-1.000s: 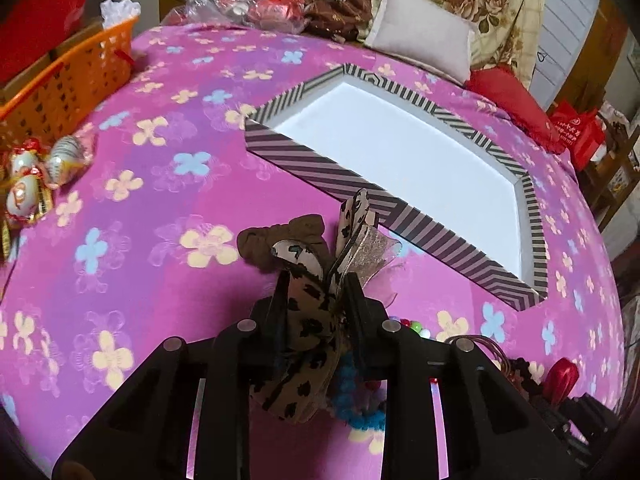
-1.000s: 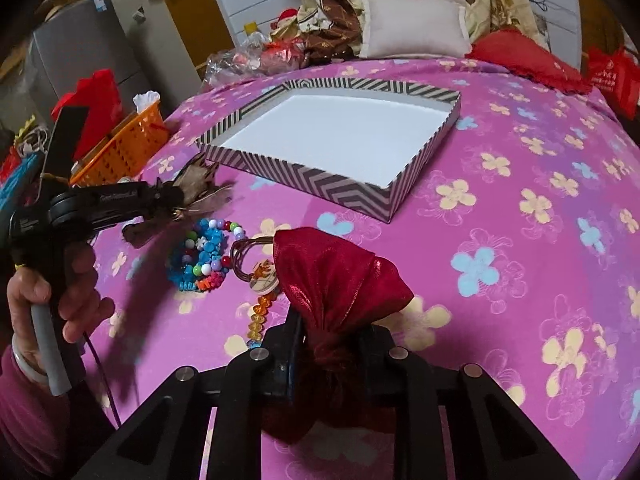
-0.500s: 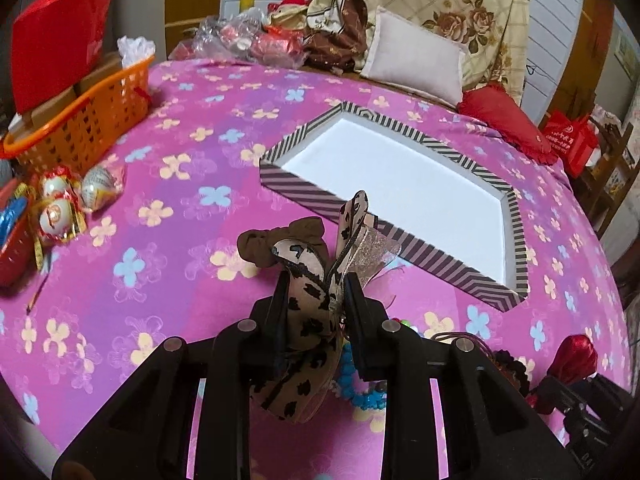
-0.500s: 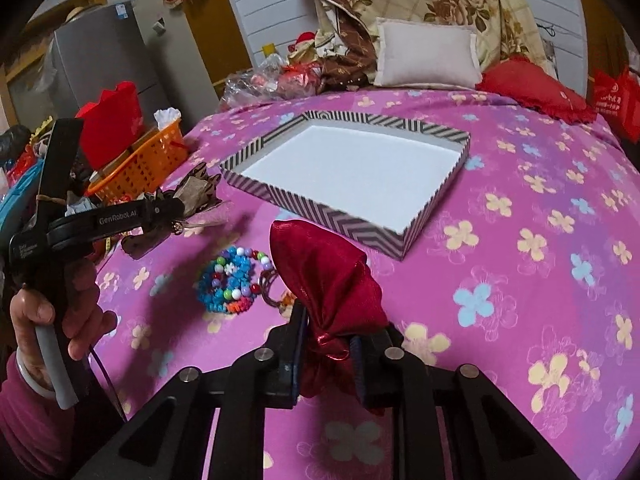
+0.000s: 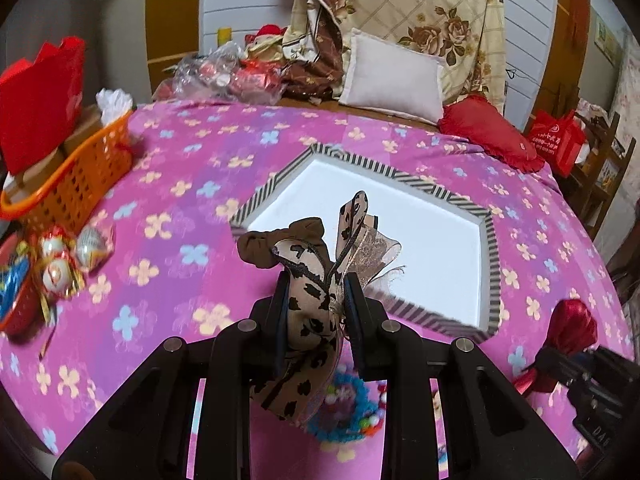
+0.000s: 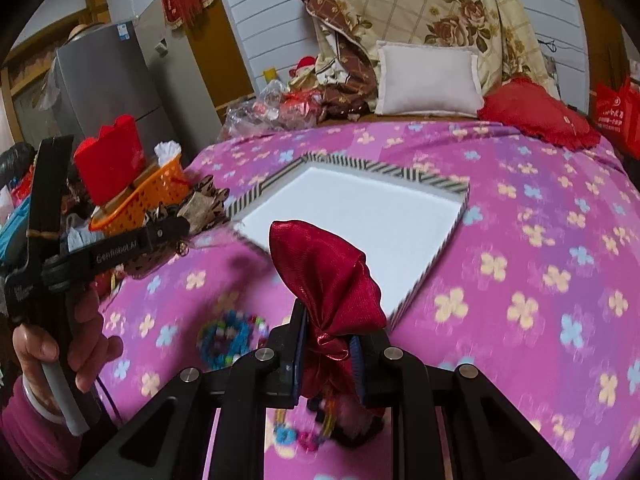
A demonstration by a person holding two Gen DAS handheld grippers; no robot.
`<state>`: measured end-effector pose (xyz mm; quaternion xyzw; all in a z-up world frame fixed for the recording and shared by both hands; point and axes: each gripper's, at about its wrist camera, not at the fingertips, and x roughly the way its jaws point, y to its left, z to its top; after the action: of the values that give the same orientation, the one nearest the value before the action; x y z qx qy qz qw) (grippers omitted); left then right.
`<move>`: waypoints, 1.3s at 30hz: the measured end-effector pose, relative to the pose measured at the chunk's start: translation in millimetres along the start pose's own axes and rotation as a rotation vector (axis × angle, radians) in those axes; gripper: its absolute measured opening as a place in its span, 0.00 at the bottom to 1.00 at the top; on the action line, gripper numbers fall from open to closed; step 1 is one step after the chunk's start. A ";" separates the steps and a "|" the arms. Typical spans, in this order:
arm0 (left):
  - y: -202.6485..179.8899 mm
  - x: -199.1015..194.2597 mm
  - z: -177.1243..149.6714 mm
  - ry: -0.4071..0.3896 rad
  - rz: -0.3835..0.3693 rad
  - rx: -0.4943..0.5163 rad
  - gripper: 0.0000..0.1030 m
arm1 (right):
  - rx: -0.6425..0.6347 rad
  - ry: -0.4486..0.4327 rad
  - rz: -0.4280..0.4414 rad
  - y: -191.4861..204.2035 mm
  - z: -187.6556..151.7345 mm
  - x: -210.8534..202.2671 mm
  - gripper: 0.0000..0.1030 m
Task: Organize jewelry
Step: 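Carry both bows over the white tray while the right tool releases the red bow inside, then open the left tool to drop the leopard bow into the tray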
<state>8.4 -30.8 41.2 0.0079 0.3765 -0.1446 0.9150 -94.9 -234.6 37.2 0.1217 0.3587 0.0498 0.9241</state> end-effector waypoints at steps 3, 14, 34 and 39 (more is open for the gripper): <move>-6.2 5.0 14.9 -0.015 0.001 0.014 0.23 | 0.005 -0.012 -0.014 -6.1 16.1 6.5 0.18; -36.2 56.6 57.6 -0.017 0.056 0.063 0.23 | 0.068 0.030 -0.043 -40.0 52.3 60.3 0.18; -34.6 159.1 31.9 0.209 0.128 0.057 0.36 | 0.081 0.198 -0.057 -55.6 39.2 130.8 0.61; -30.6 147.8 29.7 0.184 0.118 0.053 0.53 | 0.068 0.140 -0.063 -48.7 37.5 101.5 0.62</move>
<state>120.3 -102.1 -36.9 0.0676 0.4539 -0.0991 0.8829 5.6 -270.5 -14.8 0.1381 0.4275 0.0168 0.8933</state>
